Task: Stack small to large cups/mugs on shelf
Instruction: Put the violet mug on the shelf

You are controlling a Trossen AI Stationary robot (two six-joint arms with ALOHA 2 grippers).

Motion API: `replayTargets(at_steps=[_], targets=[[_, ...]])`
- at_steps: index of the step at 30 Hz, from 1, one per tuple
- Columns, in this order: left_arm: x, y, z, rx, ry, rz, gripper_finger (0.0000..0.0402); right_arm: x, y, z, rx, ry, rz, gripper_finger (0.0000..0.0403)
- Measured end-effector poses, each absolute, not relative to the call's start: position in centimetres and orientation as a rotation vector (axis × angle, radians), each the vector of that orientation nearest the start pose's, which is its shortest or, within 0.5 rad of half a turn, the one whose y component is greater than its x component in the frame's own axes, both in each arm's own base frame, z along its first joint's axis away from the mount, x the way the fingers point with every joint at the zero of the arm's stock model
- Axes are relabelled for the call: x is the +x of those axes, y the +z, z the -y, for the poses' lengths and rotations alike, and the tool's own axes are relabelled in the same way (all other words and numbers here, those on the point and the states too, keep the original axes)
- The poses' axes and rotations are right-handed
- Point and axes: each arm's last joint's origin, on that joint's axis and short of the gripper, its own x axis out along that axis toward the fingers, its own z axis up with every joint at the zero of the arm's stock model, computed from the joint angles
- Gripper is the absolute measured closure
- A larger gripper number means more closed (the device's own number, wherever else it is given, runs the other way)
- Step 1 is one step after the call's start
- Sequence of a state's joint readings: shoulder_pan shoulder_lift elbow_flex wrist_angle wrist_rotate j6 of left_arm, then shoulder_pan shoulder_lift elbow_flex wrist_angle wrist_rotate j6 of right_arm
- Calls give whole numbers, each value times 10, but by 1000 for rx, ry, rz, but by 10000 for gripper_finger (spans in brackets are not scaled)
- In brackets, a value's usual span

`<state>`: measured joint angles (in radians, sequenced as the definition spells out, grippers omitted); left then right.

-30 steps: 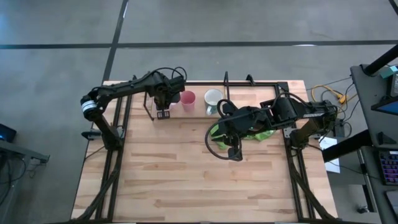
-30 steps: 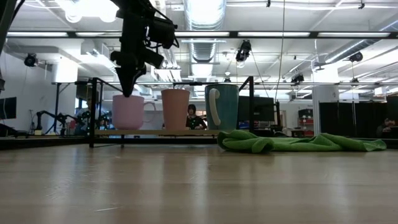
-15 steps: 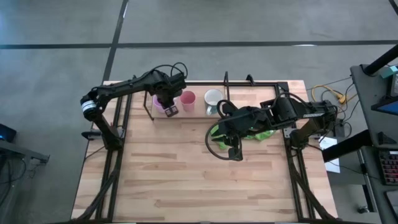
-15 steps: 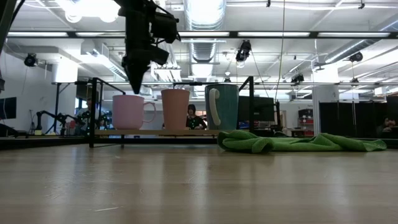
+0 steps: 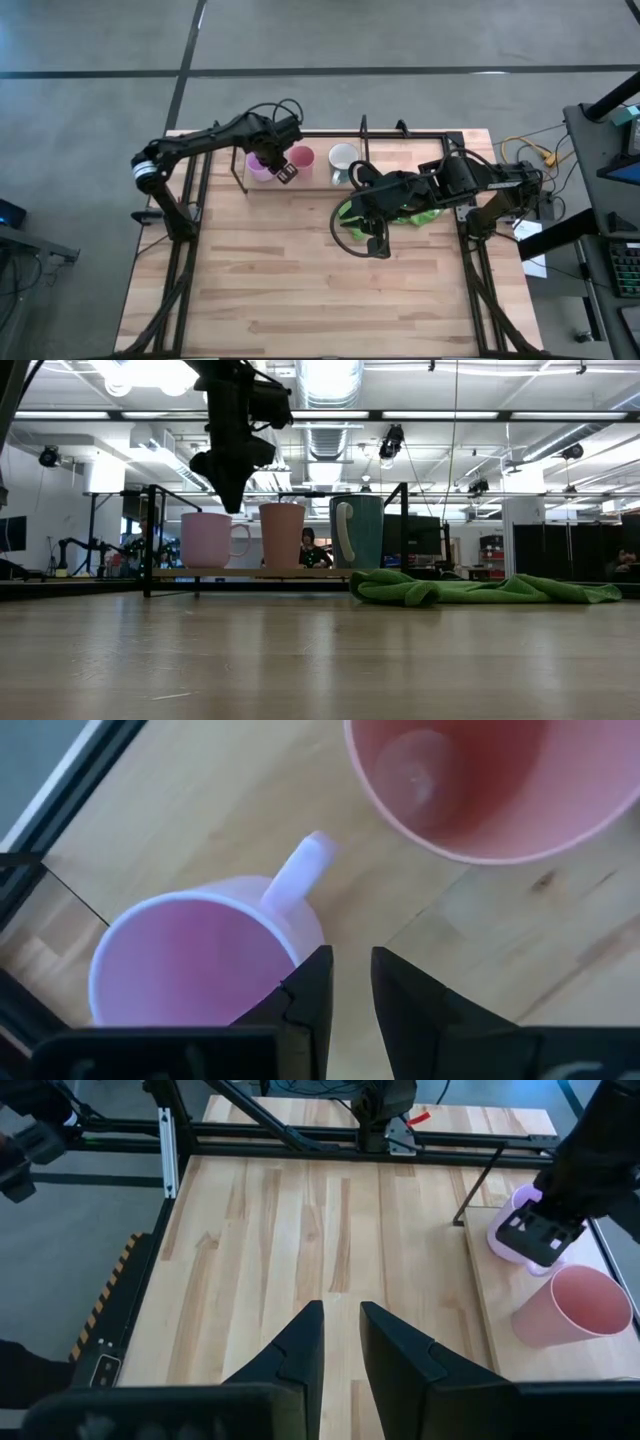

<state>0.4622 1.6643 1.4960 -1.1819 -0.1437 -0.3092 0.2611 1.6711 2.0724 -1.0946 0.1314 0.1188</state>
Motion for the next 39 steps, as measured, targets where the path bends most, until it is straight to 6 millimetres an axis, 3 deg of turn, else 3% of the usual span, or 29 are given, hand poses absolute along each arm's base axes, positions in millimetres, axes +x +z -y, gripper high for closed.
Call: replayTargets(at_steps=[7,23,32,39], targets=[[279,294,-146,-468,788,-1245,343,313,455,-80,-22,84,-686,339],[289,272,-154,-546,860,-1299,343,313,455,-80,-27,86,-686,339],[286,294,-150,-500,851,-1270,343,313,455,-80,-35,89,-685,339],[283,297,-150,-480,868,-1287,343,313,455,-80,-36,89,-685,339]])
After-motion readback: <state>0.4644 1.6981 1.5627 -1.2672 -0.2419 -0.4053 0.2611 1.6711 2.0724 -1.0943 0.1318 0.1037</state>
